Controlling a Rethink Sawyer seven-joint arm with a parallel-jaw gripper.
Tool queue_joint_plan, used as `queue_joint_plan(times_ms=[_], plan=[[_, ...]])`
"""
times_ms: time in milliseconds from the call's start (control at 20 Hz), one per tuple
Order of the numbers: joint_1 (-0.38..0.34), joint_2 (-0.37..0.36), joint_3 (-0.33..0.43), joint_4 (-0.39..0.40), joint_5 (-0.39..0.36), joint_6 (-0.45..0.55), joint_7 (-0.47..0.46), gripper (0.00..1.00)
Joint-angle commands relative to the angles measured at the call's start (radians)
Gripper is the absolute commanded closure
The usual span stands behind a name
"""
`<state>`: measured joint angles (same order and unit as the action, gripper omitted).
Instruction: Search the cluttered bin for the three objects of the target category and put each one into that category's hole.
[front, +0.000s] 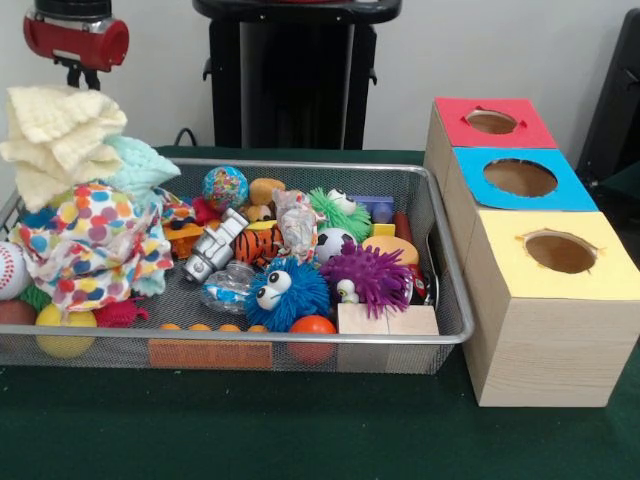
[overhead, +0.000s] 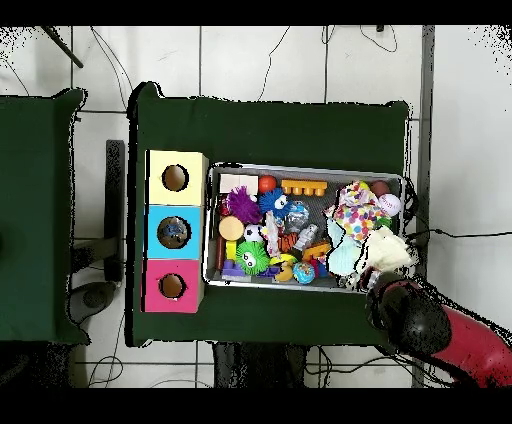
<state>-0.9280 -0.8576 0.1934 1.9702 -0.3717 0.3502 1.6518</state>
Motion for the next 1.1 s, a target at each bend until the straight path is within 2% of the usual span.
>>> queue_joint_plan(times_ms=[50,350,500,750,1100], plan=[[-0.021,0.041,0.138,0.004,-0.073,0.048,-0.103,0.0],[-0.003,0.037,0.127,0.01,-0.091,0.019,-0.071,0.0],[0.028,0.037,0.099,0.002,-0.102,0.029,-0.038,0.0],[0.045,0.024,0.092,0.032,-0.082,0.05,-0.005,0.0],[0.107,-0.036,0.097,0.075,-0.024,0.092,0.033,0.0]])
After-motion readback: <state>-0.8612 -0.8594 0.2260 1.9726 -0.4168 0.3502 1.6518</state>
